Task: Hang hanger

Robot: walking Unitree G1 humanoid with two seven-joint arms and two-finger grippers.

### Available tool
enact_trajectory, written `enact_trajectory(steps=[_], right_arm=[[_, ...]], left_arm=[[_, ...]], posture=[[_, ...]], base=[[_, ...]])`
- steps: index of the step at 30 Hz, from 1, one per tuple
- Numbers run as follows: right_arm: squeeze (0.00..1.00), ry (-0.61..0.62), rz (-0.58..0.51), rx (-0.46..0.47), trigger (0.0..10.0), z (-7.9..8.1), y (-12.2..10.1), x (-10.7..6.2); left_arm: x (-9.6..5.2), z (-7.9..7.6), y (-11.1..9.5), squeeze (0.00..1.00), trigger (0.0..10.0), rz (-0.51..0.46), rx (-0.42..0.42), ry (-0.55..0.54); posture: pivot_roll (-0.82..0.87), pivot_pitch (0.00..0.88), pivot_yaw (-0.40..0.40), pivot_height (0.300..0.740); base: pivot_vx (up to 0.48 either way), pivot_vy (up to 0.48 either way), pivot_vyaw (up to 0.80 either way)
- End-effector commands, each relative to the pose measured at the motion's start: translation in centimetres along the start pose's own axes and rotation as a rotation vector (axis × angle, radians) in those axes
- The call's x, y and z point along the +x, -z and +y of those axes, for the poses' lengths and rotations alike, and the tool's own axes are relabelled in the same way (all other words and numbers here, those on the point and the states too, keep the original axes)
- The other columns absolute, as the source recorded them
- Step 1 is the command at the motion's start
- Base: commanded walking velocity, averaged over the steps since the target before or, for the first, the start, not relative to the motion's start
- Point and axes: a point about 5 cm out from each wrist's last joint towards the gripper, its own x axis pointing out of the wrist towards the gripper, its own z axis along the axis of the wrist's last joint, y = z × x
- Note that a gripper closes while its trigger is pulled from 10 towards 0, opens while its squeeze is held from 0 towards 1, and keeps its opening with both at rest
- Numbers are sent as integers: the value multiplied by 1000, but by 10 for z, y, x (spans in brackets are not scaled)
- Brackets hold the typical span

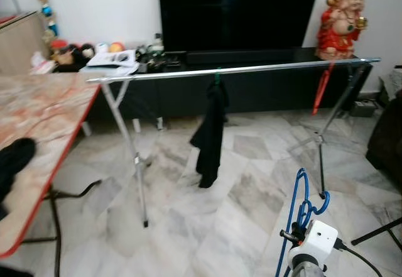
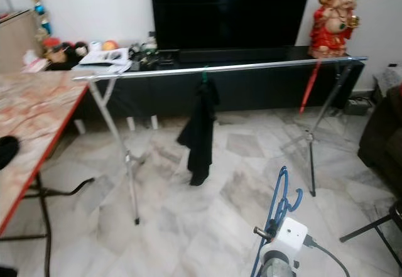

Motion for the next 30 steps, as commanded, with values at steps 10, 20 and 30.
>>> enact_trajectory(steps=[10,20,30], right_arm=[[0,-41,-18,5,10000,15,-7,3],[0,-60,-23,-9,10000,19,-10,5],[0,-61,-22,-17,10000,19,-13,7]], left_arm=[[-1,4,6,0,10000,34,0,-22],[-1,4,5,0,10000,33,-4,-18],[-1,4,5,0,10000,32,-4,-15]], posture=[[77,11,3,740],[78,12,0,740],[78,11,-1,740]], base=[[480,0,0],[480,0,0],[480,0,0]])
